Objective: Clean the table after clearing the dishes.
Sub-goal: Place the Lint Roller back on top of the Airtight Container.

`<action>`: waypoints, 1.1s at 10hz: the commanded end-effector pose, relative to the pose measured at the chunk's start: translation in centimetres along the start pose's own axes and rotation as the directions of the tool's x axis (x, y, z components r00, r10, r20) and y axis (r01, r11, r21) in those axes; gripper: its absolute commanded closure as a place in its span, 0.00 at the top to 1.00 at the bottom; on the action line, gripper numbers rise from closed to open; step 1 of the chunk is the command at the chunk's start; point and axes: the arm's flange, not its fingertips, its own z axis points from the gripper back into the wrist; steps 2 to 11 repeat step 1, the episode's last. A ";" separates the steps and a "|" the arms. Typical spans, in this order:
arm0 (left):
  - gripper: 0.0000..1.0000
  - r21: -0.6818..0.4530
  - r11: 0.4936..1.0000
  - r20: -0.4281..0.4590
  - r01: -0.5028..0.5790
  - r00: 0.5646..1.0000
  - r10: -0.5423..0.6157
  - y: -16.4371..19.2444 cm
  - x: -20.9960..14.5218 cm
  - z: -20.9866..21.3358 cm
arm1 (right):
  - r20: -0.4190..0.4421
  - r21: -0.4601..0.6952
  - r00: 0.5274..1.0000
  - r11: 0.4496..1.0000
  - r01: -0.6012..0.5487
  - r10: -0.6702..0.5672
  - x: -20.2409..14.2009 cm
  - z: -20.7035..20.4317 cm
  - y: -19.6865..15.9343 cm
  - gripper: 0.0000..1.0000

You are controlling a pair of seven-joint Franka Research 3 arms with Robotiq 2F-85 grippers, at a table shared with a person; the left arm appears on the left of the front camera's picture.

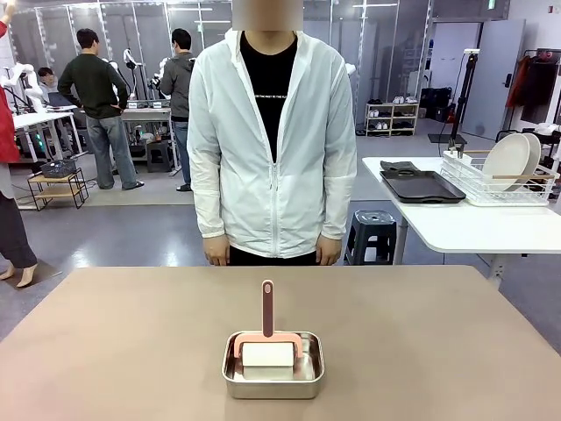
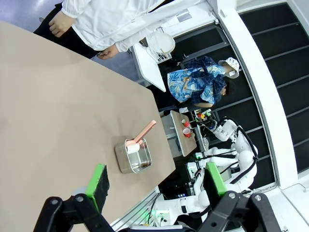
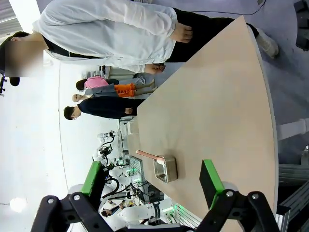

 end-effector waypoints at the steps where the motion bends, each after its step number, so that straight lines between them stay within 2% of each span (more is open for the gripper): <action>1: 1.00 -0.012 1.000 0.007 -0.006 1.000 0.006 -0.2 0.0 0.3 | -0.006 -0.014 1.000 1.000 -0.002 0.002 -0.5 0.0 0.4 1.00; 11: 1.00 -0.012 1.000 0.007 -0.006 1.000 0.006 -0.2 0.0 0.3 | -0.006 -0.014 1.000 1.000 -0.002 0.002 -0.5 0.0 0.4 1.00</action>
